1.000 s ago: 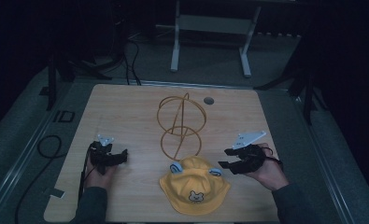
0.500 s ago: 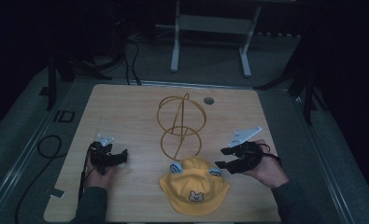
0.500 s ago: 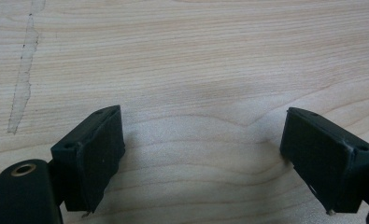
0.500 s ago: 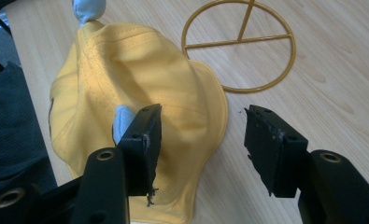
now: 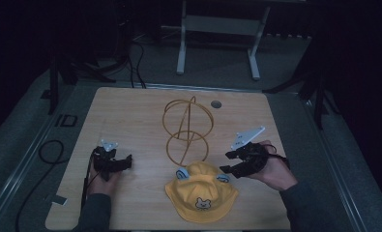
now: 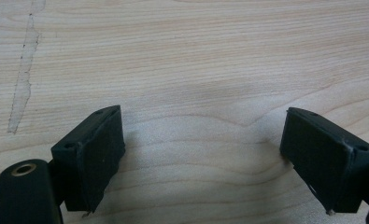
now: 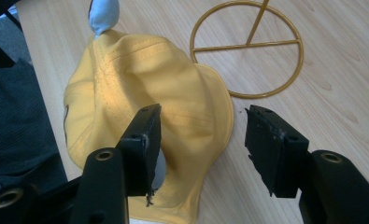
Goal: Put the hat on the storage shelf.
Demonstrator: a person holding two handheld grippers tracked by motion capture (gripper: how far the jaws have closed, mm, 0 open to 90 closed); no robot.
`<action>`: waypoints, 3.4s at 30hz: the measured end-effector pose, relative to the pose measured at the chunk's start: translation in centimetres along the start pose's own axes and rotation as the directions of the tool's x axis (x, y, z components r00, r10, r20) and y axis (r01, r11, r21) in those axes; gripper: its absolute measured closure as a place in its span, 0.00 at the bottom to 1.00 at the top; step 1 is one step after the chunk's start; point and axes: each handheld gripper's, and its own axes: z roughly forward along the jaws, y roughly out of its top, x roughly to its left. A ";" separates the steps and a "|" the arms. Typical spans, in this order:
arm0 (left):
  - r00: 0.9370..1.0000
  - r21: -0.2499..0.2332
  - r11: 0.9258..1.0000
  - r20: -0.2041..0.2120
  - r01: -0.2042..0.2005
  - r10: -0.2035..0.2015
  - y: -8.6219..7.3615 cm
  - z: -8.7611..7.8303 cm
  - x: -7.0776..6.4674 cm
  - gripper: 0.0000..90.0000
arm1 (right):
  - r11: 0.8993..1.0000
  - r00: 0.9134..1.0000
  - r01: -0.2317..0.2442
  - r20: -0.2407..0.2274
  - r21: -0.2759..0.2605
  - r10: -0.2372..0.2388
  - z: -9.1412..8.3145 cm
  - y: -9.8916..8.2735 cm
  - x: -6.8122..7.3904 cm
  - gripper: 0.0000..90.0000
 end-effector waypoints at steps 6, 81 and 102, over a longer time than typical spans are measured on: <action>1.000 0.000 1.000 0.000 0.000 0.000 0.0 0.0 0.0 0.15 | 0.999 1.000 0.029 -0.011 0.015 -0.029 0.1 0.7 0.7 0.49; 1.000 0.000 1.000 0.000 0.000 0.000 0.0 0.0 0.0 0.15 | 0.963 0.993 0.113 -0.065 0.245 -0.100 2.3 3.6 1.9 0.83; 1.000 0.002 1.000 0.000 -0.001 0.001 0.0 0.0 0.0 0.15 | 0.979 0.999 -0.016 0.052 0.203 0.006 -0.4 2.2 -2.0 0.84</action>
